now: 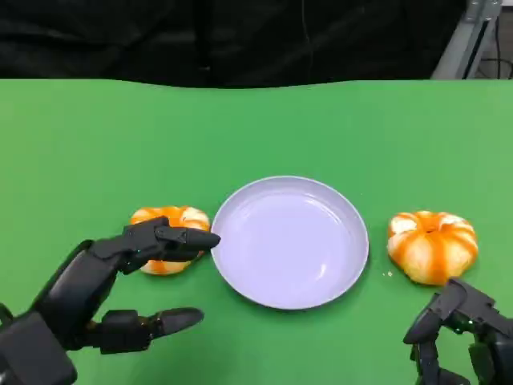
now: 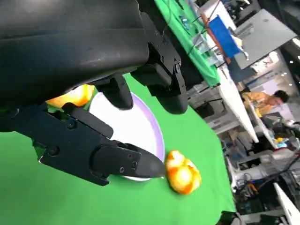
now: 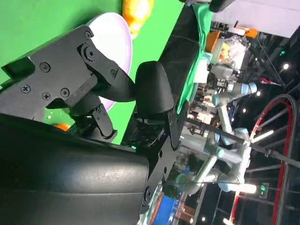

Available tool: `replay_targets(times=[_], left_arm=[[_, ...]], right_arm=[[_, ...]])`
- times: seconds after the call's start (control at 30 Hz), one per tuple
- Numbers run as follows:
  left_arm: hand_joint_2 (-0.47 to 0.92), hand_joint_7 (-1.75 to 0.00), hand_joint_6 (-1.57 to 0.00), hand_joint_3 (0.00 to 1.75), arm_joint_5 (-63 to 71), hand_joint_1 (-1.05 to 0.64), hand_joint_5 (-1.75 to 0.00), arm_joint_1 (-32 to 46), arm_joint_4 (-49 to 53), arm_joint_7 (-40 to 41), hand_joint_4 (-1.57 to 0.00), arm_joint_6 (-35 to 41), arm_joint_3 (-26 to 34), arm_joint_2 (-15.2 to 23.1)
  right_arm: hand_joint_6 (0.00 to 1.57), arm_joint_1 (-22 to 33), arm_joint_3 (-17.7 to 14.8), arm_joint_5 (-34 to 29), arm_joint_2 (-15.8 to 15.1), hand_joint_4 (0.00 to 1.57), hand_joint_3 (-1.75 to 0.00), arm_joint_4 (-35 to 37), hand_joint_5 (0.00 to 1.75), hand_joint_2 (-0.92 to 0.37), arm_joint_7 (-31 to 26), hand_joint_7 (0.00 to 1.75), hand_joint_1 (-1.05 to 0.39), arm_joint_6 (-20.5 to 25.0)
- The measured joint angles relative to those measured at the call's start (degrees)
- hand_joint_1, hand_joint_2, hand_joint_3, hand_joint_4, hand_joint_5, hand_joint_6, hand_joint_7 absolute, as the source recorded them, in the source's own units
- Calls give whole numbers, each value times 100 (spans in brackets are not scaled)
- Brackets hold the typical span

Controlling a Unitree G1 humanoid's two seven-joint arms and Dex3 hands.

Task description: Grasp the bread from the table and place it into the plate.

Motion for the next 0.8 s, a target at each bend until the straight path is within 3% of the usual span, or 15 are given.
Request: replay_targets(times=[0.37,0.47,0.8], left_arm=[[92,-18,-52,14,379,-68,-57,-194,32,206,-18,117,-119,105],[92,-12,-57,8,523,-65,-49,-209,32,292,-24,122,-125,130],[91,-4,-64,1,2534,-67,-34,-788,589,1337,-34,-139,-410,476]], right_arm=[[76,-46,-9,13,-18,84,-125,32,175,-50,3,150,-12,18],[75,-20,-4,12,-16,83,-123,-7,175,-51,2,150,-12,59],[75,-74,-5,-10,-15,84,-124,29,175,-51,-3,151,-11,1]])
